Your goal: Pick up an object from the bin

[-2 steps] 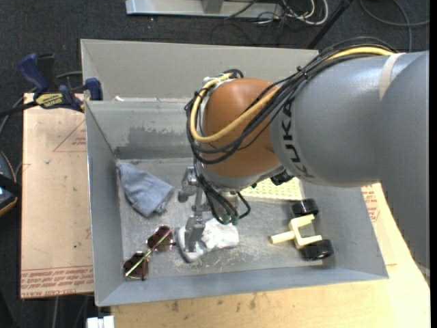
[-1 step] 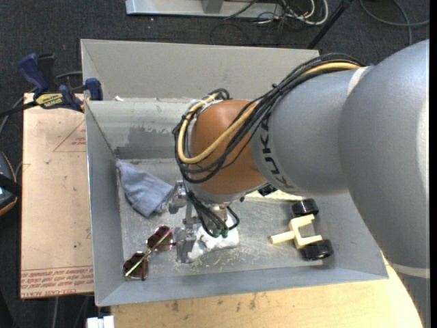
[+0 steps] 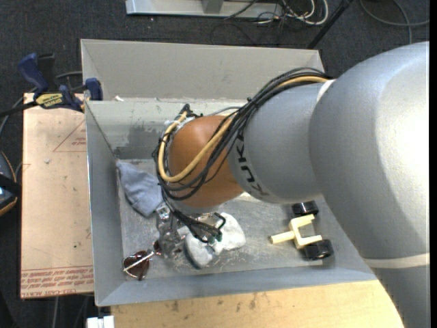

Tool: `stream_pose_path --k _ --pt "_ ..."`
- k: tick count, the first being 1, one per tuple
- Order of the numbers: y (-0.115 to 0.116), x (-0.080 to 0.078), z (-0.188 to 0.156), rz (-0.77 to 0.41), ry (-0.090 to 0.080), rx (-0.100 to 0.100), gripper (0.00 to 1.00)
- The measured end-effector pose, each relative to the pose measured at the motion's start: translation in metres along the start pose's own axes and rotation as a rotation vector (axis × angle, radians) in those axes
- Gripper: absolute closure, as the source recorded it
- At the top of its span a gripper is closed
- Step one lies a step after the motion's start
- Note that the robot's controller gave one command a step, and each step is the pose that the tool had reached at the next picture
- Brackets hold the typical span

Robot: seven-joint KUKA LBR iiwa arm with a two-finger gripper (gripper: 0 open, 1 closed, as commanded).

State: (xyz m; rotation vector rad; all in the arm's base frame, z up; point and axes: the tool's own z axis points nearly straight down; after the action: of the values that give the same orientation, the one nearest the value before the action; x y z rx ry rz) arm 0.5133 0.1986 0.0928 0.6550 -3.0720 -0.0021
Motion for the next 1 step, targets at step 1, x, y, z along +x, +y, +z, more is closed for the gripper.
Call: stream_pose_path --k 1 --pt "-0.0002 0.0 0.0 0.0 0.0 0.0 1.0"
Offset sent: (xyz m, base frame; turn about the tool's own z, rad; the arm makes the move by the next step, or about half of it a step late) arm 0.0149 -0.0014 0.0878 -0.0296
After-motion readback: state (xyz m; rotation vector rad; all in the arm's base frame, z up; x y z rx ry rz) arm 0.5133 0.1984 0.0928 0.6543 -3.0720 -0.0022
